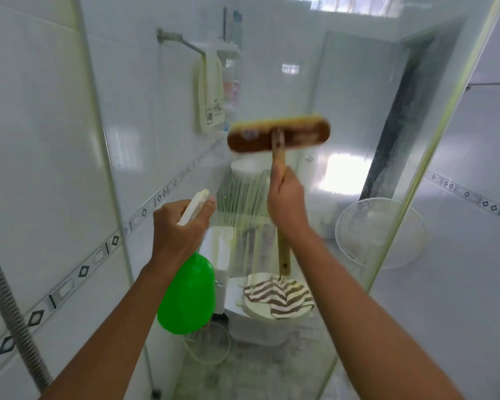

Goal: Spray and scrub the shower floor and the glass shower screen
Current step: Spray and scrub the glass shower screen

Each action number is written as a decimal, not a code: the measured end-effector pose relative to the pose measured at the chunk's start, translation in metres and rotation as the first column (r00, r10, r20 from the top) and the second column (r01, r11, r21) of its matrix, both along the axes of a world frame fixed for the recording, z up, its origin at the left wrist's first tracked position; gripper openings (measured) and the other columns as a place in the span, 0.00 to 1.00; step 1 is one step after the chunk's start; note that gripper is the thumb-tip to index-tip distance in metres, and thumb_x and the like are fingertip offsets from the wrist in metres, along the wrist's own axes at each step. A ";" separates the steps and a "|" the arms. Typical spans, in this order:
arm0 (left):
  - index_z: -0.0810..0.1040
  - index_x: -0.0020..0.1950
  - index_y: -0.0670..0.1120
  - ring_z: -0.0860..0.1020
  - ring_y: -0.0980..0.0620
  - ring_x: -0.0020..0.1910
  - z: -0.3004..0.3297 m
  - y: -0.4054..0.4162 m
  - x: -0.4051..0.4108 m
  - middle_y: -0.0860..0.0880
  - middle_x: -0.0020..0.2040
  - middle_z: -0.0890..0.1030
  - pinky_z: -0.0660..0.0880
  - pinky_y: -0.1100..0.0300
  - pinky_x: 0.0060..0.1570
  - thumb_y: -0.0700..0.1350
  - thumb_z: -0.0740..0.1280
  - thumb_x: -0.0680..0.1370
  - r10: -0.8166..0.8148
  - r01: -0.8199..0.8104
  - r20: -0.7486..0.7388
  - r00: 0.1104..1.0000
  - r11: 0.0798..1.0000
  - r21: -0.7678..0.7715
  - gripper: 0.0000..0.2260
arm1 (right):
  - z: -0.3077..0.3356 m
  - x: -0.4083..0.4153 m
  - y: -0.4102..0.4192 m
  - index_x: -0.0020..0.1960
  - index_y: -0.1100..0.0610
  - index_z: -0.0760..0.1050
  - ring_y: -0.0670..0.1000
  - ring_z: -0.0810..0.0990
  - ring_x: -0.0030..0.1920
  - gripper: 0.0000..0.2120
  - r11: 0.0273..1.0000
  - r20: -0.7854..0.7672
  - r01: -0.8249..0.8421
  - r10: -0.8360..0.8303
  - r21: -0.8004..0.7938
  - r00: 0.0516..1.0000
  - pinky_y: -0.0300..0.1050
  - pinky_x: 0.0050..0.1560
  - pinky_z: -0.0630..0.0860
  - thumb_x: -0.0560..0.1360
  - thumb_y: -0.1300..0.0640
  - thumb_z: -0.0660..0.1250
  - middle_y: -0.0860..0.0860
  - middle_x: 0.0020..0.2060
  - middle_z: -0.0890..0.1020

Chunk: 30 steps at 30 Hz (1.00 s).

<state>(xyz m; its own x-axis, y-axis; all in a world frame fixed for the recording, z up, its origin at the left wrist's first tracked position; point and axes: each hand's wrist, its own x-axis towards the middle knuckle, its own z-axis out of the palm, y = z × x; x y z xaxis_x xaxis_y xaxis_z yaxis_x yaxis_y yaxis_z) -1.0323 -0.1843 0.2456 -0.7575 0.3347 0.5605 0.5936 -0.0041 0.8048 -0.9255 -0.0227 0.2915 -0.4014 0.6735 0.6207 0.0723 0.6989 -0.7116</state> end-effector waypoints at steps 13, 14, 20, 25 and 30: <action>0.84 0.32 0.45 0.78 0.56 0.26 0.015 0.018 0.007 0.48 0.29 0.83 0.71 0.69 0.31 0.56 0.71 0.81 -0.067 0.067 -0.047 0.997 0.998 0.005 0.22 | -0.173 0.038 -0.021 0.48 0.53 0.73 0.43 0.75 0.28 0.24 0.974 0.186 0.104 -0.066 -0.200 0.980 0.41 0.30 0.74 0.79 0.38 0.46 0.50 0.29 0.75; 0.84 0.31 0.45 0.77 0.57 0.26 0.014 0.020 0.007 0.47 0.29 0.83 0.71 0.68 0.31 0.56 0.71 0.81 -0.069 0.069 -0.046 0.997 0.998 0.003 0.22 | -0.153 0.037 -0.019 0.48 0.52 0.72 0.42 0.73 0.27 0.21 0.979 0.137 0.064 -0.037 -0.195 0.990 0.37 0.28 0.71 0.80 0.39 0.48 0.49 0.30 0.74; 0.83 0.32 0.44 0.79 0.50 0.26 0.006 0.031 0.018 0.45 0.30 0.84 0.74 0.61 0.32 0.58 0.71 0.80 -0.122 0.121 -0.021 0.992 0.993 -0.002 0.23 | 0.004 0.015 0.018 0.45 0.54 0.70 0.43 0.72 0.29 0.19 0.996 -0.099 0.080 -0.084 -0.040 0.992 0.37 0.28 0.71 0.84 0.44 0.49 0.50 0.32 0.73; 0.84 0.31 0.45 0.74 0.58 0.23 0.007 0.036 0.030 0.50 0.25 0.81 0.70 0.68 0.29 0.55 0.72 0.81 -0.140 0.140 -0.004 0.990 0.990 -0.009 0.22 | -0.088 0.028 0.008 0.50 0.53 0.74 0.41 0.73 0.27 0.19 0.993 -0.086 0.010 -0.021 -0.119 0.996 0.35 0.27 0.70 0.83 0.43 0.50 0.49 0.30 0.74; 0.83 0.31 0.44 0.74 0.59 0.22 0.008 0.039 0.035 0.57 0.21 0.76 0.68 0.71 0.29 0.53 0.72 0.81 -0.166 0.166 -0.006 0.986 0.986 -0.011 0.21 | -0.202 0.061 -0.005 0.44 0.53 0.71 0.43 0.74 0.30 0.23 0.954 0.139 0.188 -0.158 -0.233 0.978 0.42 0.34 0.70 0.78 0.37 0.46 0.51 0.30 0.76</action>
<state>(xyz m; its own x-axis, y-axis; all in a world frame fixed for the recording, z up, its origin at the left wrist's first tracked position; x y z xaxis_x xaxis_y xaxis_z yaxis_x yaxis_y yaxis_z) -0.9978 -0.1451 0.2533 -0.6872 0.4614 0.5612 0.5907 -0.0948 0.8013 -0.8647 -0.0280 0.0897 -0.3252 0.8638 0.3848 0.2696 0.4747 -0.8378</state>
